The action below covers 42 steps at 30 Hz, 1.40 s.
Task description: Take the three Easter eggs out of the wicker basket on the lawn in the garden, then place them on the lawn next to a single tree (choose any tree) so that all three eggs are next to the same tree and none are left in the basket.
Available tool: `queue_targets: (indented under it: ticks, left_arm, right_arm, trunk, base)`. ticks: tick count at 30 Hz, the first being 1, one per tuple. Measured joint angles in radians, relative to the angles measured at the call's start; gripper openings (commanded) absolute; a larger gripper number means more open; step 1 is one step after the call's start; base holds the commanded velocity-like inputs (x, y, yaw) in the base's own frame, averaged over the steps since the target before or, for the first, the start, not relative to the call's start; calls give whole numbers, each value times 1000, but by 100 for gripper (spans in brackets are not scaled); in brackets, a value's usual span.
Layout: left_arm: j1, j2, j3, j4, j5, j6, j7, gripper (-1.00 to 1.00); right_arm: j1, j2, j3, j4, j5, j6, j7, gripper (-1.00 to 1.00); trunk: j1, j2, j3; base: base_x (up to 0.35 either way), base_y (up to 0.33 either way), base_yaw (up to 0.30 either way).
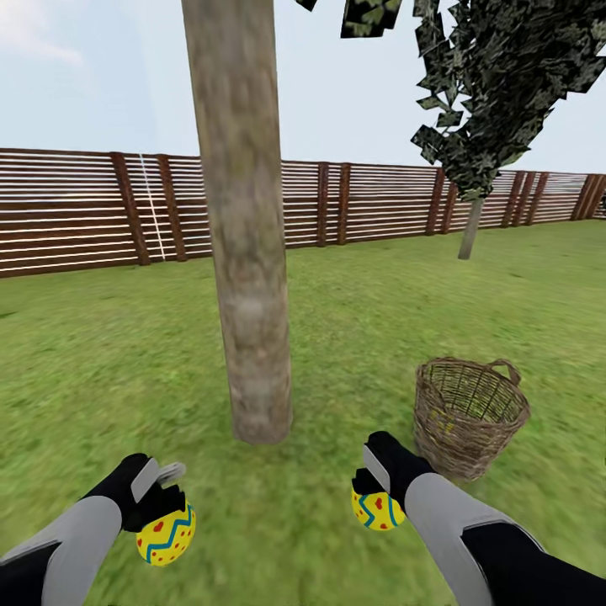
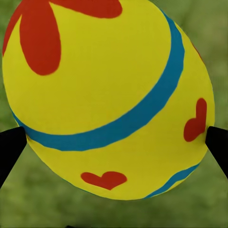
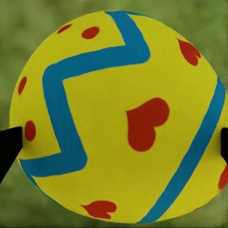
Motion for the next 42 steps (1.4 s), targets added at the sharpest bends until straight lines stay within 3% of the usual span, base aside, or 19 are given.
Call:
queue_targets:
  ticks: [42]
  left_arm:
    - [0, -6, 0, 0, 0, 0, 0, -100]
  right_arm:
    - [0, 2, 2, 1, 0, 0, 2, -100]
  trunk:
    - [19, -10, -128]
  base:
    - [0, 0, 6]
